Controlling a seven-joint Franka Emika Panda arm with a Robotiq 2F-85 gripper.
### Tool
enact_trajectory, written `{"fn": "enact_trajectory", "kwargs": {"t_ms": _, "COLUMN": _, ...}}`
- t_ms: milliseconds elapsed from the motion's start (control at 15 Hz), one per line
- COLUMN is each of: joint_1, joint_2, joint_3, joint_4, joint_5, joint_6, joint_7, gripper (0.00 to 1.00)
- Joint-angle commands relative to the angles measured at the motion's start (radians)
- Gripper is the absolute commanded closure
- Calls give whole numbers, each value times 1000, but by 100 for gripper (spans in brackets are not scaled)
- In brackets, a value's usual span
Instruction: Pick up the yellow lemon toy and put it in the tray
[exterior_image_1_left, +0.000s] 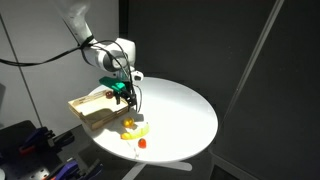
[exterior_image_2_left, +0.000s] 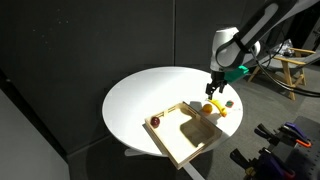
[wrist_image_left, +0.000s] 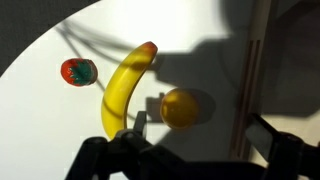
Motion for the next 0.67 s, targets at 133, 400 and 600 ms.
{"fn": "enact_trajectory", "kwargs": {"t_ms": 133, "joint_1": 0, "joint_2": 85, "joint_3": 13, "joint_4": 69, "joint_5": 0, "joint_6": 28, "joint_7": -1, "gripper": 0}}
{"fn": "enact_trajectory", "kwargs": {"t_ms": 400, "joint_1": -2, "joint_2": 151, "joint_3": 24, "joint_4": 119, "joint_5": 8, "joint_6": 65, "joint_7": -8, "gripper": 0}}
{"fn": "enact_trajectory", "kwargs": {"t_ms": 600, "joint_1": -2, "joint_2": 195, "joint_3": 29, "joint_4": 156, "joint_5": 9, "joint_6": 90, "joint_7": -8, "gripper": 0}}
